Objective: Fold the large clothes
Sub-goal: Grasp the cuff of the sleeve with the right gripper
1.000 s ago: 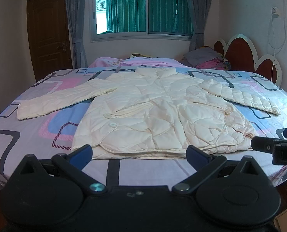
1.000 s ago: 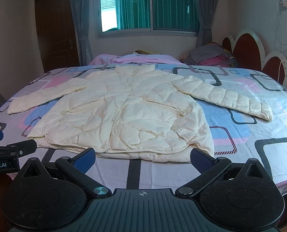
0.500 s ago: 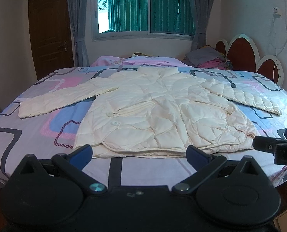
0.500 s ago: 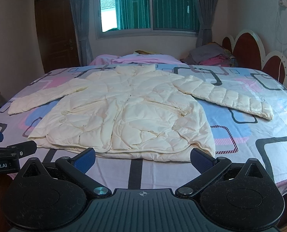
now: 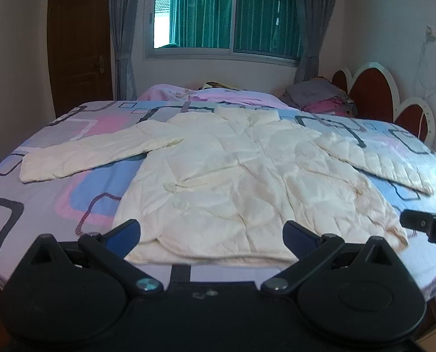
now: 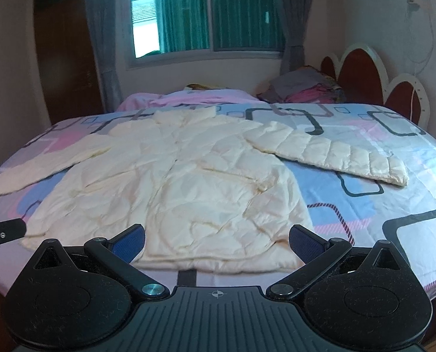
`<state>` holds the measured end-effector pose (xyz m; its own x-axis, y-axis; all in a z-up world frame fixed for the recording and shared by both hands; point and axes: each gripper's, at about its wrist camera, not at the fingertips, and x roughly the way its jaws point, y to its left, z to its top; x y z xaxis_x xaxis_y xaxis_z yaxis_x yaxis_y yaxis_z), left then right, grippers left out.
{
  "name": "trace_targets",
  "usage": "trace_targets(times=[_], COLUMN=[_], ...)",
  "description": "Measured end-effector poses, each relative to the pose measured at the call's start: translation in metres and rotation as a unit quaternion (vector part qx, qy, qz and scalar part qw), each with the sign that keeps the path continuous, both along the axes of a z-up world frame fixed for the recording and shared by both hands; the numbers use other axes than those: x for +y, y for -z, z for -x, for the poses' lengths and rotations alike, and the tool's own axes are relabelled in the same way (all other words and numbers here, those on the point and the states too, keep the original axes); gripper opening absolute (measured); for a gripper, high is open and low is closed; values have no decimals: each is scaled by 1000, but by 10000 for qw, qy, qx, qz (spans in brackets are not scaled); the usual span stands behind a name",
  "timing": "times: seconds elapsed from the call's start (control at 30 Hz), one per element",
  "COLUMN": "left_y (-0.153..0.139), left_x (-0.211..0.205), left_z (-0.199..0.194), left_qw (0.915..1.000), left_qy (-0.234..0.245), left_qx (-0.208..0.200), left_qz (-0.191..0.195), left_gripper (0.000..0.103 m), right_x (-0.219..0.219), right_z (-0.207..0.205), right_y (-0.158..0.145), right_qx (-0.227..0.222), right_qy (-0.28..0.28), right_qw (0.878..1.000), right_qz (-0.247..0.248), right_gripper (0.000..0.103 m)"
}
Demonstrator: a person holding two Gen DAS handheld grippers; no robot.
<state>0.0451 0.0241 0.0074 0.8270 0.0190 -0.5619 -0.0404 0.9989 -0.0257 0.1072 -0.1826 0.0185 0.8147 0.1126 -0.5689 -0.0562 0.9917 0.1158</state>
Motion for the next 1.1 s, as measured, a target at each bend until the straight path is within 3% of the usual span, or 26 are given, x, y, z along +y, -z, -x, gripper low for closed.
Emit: trace_targets(times=[0.2, 0.37, 0.57, 0.77, 0.87, 1.1], left_y=[1, 7, 3, 2, 2, 7], left_x=[4, 12, 15, 16, 10, -17], left_z=[-42, -81, -128, -160, -176, -209], left_qw=[9999, 9997, 9989, 9978, 9974, 9975], left_qy=[101, 237, 442, 339, 437, 537], left_qx=[-105, -28, -172, -577, -503, -366], left_qz=[-76, 79, -3, 21, 256, 270], left_gripper=[103, 103, 103, 103, 103, 103], right_x=[1, -1, -10, -30, -45, -90], right_z=[-39, -78, -119, -138, -145, -168], right_y=[5, 13, 7, -7, -10, 2], right_qx=[-9, 8, -195, -479, -531, -385], right_qy=[173, 395, 761, 1259, 1440, 1801], right_qw=[9998, 9991, 9962, 9899, 9875, 9826], right_qz=[-52, -168, -388, -441, -367, -226], right_gripper=[103, 103, 103, 103, 103, 103])
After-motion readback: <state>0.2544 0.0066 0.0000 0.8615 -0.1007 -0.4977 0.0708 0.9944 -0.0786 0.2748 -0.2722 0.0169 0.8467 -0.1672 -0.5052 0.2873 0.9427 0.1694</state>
